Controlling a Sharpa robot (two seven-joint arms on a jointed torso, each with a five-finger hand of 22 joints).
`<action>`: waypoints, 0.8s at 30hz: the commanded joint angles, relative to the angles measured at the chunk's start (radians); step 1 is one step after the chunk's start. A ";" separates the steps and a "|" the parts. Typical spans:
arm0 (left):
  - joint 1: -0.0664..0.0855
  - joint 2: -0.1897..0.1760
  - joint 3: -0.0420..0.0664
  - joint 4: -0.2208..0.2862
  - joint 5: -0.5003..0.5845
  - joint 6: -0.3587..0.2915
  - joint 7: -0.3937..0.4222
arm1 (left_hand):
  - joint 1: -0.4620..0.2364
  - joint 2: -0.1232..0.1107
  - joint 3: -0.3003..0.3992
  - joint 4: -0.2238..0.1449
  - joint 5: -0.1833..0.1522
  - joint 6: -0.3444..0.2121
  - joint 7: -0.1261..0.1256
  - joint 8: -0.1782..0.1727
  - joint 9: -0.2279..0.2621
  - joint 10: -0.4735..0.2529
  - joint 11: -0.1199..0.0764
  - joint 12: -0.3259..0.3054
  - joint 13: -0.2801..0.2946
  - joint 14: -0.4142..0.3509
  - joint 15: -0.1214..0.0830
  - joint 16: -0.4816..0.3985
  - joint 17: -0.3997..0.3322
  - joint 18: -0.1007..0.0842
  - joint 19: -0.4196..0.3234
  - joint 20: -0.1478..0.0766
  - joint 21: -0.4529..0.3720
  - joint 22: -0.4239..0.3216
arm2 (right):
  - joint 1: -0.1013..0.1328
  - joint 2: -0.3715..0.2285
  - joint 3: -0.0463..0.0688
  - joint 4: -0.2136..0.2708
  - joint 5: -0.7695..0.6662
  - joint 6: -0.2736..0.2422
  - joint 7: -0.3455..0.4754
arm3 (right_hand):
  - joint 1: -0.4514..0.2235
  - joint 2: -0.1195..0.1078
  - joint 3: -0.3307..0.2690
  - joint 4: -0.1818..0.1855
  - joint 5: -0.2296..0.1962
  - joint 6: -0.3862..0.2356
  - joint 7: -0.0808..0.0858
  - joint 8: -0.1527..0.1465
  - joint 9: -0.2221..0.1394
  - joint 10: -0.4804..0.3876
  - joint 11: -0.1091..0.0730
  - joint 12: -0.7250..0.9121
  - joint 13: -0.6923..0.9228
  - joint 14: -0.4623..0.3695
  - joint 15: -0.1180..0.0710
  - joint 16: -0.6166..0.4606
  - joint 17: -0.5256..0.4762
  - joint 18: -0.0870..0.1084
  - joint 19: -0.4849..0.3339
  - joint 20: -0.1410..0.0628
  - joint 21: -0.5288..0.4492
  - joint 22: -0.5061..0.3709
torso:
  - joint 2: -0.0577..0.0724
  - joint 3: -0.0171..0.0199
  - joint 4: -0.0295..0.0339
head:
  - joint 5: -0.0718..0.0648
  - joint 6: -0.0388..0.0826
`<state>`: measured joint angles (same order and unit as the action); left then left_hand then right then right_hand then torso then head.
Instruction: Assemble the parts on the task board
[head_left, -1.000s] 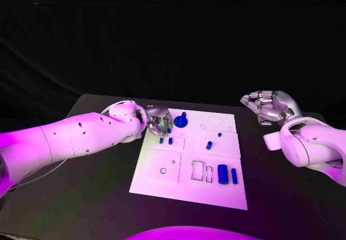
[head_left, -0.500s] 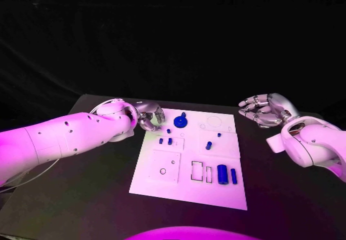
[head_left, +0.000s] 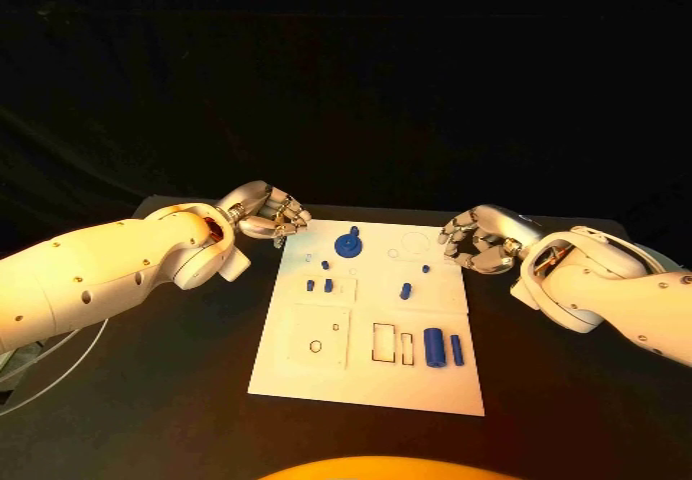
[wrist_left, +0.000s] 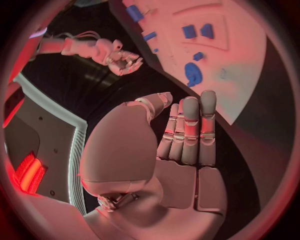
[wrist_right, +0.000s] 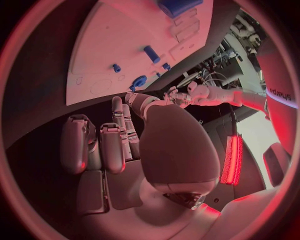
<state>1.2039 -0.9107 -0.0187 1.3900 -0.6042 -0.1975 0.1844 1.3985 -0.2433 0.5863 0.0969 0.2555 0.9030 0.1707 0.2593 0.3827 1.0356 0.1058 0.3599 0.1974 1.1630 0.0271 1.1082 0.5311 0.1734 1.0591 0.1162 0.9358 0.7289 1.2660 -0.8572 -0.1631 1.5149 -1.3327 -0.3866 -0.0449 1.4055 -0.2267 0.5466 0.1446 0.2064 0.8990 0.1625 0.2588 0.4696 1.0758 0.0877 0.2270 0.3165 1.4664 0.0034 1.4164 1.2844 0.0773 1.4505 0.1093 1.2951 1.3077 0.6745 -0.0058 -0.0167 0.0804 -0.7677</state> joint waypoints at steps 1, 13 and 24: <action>0.001 -0.011 0.000 0.023 0.395 0.010 0.175 | -0.004 0.010 -0.016 0.005 -0.002 0.011 -0.004 0.009 0.004 0.025 -0.010 0.028 0.012 -0.010 -0.006 -0.006 -0.005 0.012 -0.006 -0.003 -0.015 -0.012 | -0.010 0.019 0.000 -0.006 -0.272 0.067 -0.111 | -0.003 -0.007 0.004 -0.003 -0.005 0.002 0.001 -0.007 -0.003 -0.003 0.007 -0.010 -0.008 0.043 0.009 0.006 0.002 -0.017 0.004 0.001 -0.001 0.114 | 0.000 -0.0013 0.0013 | -0.014 -0.001; 0.000 -0.032 -0.001 0.095 0.508 0.004 0.225 | -0.002 0.016 -0.027 0.003 0.001 0.013 -0.008 0.012 0.005 0.026 -0.015 0.050 0.022 -0.011 -0.010 -0.008 -0.009 0.013 -0.004 -0.008 -0.028 -0.023 | -0.032 0.071 0.000 -0.024 -0.376 0.086 -0.167 | -0.022 -0.029 0.001 -0.005 -0.012 -0.008 0.012 -0.027 -0.011 -0.013 0.017 -0.037 -0.034 0.046 0.017 0.015 0.015 -0.019 0.007 0.007 0.008 0.120 | 0.001 -0.0020 0.0010 | -0.024 -0.004; 0.000 -0.038 -0.002 0.115 0.517 -0.006 0.225 | 0.000 0.019 -0.028 0.002 0.001 0.013 -0.007 0.012 0.005 0.025 -0.015 0.053 0.024 -0.011 -0.011 -0.009 -0.010 0.013 -0.002 -0.009 -0.030 -0.025 | -0.051 0.111 0.000 -0.059 -0.386 0.087 -0.160 | -0.015 -0.019 0.017 -0.018 -0.004 0.009 0.012 -0.027 -0.012 0.008 0.016 -0.040 -0.046 0.049 0.017 0.022 0.023 -0.023 0.017 0.010 0.030 0.134 | 0.002 -0.0004 0.0027 | -0.022 -0.005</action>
<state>1.2030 -0.9478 -0.0209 1.5009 -0.1151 -0.1991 0.3845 1.3998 -0.2344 0.5615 0.0993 0.2555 0.9116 0.1621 0.2666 0.3867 1.0583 0.0932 0.4064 0.2195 1.1559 0.0201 1.1035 0.5223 0.1718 1.0556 0.1127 0.9109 0.7053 1.2174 -0.7491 -0.1628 1.4590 -1.6836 -0.3167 -0.1945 1.3846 -0.2476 0.5620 0.1292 0.1989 0.9013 0.1778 0.2346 0.4594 1.0776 0.1035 0.1912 0.2715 1.4648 0.0162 1.4358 1.3068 0.0610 1.4611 0.1200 1.3184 1.3074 0.6761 -0.0066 -0.0147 0.0559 -0.7727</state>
